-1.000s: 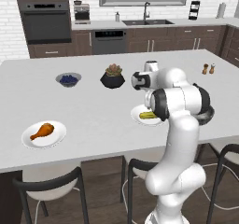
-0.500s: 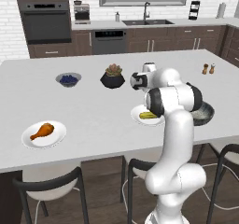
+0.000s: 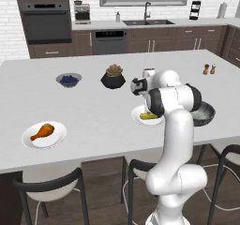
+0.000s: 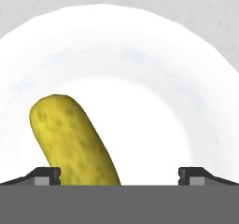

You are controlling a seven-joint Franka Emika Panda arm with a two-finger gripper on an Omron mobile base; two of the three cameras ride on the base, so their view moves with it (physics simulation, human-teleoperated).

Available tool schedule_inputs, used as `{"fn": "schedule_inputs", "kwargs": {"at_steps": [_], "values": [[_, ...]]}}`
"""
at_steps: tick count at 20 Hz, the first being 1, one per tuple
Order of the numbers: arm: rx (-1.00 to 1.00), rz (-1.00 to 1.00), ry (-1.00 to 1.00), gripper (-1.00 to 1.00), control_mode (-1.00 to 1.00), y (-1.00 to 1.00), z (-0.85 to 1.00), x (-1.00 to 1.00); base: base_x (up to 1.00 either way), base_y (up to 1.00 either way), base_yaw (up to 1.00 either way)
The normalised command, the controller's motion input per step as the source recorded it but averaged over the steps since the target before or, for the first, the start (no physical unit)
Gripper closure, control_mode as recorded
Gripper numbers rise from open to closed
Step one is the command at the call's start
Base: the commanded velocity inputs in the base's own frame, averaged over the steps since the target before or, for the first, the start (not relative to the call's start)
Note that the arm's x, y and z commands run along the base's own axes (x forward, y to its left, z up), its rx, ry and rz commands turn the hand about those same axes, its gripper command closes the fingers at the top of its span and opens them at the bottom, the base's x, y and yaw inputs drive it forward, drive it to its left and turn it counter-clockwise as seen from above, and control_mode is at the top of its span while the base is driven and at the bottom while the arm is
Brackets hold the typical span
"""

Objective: Pick the chicken drumstick and cucumber from their plates and place them in the bowl. Then put the bowl in the fridge.

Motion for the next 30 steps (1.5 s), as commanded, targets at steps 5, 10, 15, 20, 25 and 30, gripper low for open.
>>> {"fn": "schedule_inputs", "kwargs": {"at_steps": [5,10,15,20,25,30], "values": [[0.00,0.04,0.00,-1.00,-1.00,0.00,-0.34,-0.01,0.00,0.00,0.00],[0.00,0.06,0.00,-1.00,-1.00,0.00,-0.27,-0.10,0.00,0.00,0.00],[0.00,0.04,0.00,-1.00,-1.00,-0.01,0.03,-0.52,0.00,0.00,0.00],[0.00,0.04,-0.05,-1.00,-1.00,0.00,-0.12,-0.27,0.00,0.00,0.00],[0.00,0.12,-0.11,-1.00,-1.00,0.00,-0.50,0.00,0.00,0.00,0.00],[0.00,0.15,-0.01,-1.00,-1.00,0.01,-0.54,0.00,0.00,0.00,0.00]]}}
